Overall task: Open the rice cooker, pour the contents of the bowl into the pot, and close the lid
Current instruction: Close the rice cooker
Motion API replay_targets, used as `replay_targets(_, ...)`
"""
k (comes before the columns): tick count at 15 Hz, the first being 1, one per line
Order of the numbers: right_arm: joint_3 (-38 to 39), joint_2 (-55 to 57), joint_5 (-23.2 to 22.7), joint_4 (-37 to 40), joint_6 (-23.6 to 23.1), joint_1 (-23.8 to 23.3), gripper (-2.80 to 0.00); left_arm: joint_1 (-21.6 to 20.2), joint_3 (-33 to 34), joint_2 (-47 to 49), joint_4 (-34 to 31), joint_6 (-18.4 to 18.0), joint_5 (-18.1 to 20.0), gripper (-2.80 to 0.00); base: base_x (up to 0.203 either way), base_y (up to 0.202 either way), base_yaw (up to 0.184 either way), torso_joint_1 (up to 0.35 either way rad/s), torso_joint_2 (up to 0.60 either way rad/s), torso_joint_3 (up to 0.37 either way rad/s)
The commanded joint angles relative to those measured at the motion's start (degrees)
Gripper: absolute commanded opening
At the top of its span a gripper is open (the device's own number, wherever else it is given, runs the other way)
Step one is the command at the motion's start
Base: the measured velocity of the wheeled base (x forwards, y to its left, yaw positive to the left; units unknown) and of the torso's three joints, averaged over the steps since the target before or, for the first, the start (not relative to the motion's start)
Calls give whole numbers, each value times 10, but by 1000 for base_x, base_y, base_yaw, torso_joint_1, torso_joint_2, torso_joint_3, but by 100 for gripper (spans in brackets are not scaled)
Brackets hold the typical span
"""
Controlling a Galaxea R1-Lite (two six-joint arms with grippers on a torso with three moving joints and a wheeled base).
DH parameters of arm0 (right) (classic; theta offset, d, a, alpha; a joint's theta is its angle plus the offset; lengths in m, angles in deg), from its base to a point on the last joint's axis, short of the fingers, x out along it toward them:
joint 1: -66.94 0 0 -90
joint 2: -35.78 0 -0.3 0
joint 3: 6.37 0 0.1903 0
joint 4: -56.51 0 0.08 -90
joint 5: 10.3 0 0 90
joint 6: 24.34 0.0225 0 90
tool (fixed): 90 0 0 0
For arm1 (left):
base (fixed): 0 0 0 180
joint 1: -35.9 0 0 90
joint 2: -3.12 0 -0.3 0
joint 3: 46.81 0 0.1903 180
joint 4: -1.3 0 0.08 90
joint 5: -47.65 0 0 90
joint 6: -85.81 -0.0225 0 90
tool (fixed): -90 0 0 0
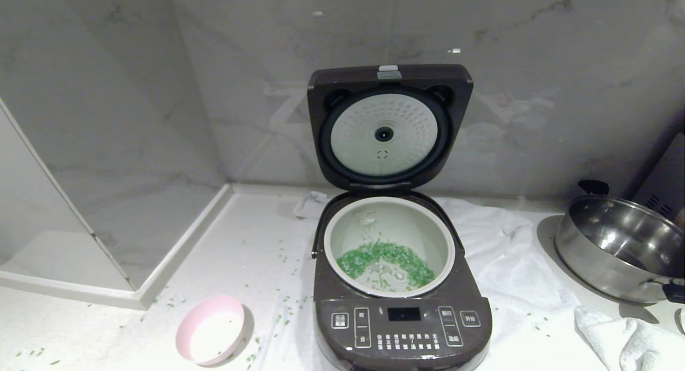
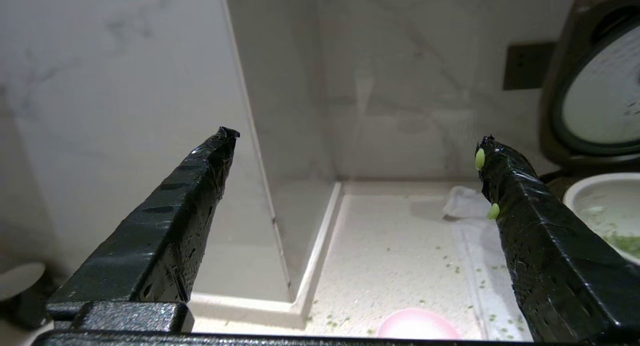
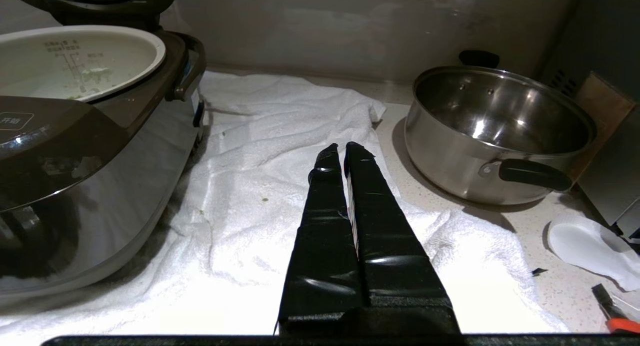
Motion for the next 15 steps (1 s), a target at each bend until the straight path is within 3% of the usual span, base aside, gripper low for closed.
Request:
replay_targets(1, 2, -15, 0, 4, 0, 0, -280, -4, 26, -14, 2, 0, -40, 0, 0, 0, 0, 0, 0, 0)
replay_targets(5, 2, -35, -11, 31, 4, 1, -280, -4, 61, -14, 3, 7, -52, 0, 0, 0, 0, 0, 0, 0)
replay_targets(6, 2, -38, -12, 39, 10, 1, -280, -3, 81, -14, 2, 26, -44, 0, 0, 0, 0, 0, 0, 0)
replay_targets(7, 2, -39, -13, 46, 11, 1, -280, 4, 92, -16, -3, 63, -11, 0, 0, 0, 0, 0, 0, 0)
replay_targets(9, 2, -41, -15, 50, 11, 0, -280, 45, 98, -24, -67, 108, 38, 0, 0, 0, 0, 0, 0, 0)
replay_targets(11, 2, -42, -16, 57, 10, 1, -280, 55, 109, -56, -94, 116, 51, 0, 0, 0, 0, 0, 0, 0)
replay_targets(13, 2, -42, -16, 60, 10, 1, -280, 51, 139, -90, -97, 100, 55, 0, 0, 0, 0, 0, 0, 0)
replay_targets(15, 2, -42, -16, 61, 10, 1, -280, 49, 159, -108, -102, 78, 56, -280, 0, 0, 0, 0, 0, 0)
